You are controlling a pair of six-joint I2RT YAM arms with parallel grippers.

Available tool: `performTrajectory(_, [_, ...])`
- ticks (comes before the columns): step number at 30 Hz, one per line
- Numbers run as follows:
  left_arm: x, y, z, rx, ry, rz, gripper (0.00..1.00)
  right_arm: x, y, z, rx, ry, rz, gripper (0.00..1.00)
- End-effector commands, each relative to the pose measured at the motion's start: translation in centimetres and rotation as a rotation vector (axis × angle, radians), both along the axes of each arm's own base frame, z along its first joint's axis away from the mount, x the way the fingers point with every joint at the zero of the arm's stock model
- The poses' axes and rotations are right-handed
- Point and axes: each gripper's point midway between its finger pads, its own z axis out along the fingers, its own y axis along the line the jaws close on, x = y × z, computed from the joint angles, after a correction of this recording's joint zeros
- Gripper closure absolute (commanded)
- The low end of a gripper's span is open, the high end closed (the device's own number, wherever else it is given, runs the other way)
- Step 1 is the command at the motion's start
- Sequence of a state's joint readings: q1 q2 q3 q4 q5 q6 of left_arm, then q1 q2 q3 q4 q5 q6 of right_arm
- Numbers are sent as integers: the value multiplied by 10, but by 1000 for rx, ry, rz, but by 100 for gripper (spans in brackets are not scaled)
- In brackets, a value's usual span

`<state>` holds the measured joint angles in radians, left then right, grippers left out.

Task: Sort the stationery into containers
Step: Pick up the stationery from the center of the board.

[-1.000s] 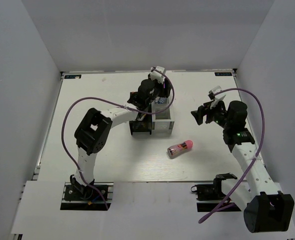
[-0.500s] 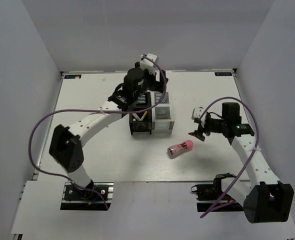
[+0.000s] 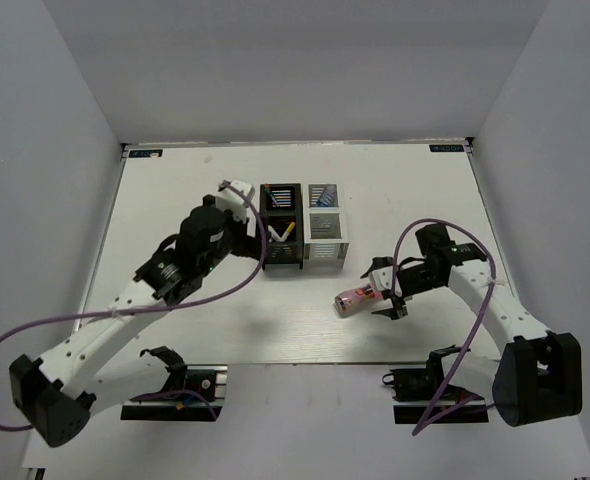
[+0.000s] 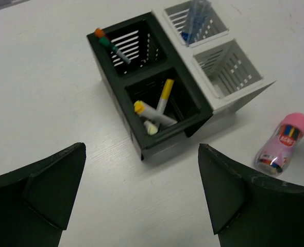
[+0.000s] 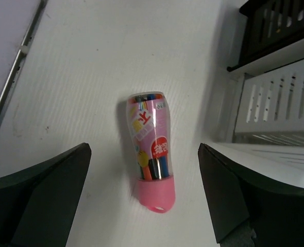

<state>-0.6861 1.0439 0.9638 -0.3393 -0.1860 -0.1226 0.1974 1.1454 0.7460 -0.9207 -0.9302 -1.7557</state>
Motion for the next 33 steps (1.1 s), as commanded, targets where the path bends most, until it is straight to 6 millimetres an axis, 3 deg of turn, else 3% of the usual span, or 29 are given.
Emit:
performTrajectory(1, [-11, 31, 4, 11, -66, 71, 0, -3, 9, -8, -11, 8, 16, 10])
performTrajectory(5, [-16, 40, 7, -7, -92, 90, 0, 15, 31, -19, -41, 7, -45, 10])
performTrajectory(8, [-16, 46, 3, 7, -87, 111, 0, 25, 35, -32, -101, -29, -110, 10])
performTrajectory(13, [-19, 48, 5, -2, -98, 112, 0, 34, 35, -56, -207, 2, -182, 11])
performTrajectory(22, [-24, 50, 5, -11, -104, 103, 0, 42, 35, -77, -305, 13, -174, 20])
performTrajectory(26, [-24, 50, 5, -11, -104, 103, 0, 33, 31, -92, -357, 45, -147, 32])
performTrajectory(28, [-24, 50, 0, -5, -97, 103, 0, 28, 30, -95, -378, 46, -127, 44])
performTrajectory(30, [-24, 50, 0, -5, -97, 103, 0, 19, 32, -90, -365, 67, -96, 60])
performTrajectory(33, [-24, 50, 0, -5, -97, 103, 0, 3, 37, -67, -313, 101, -48, 78])
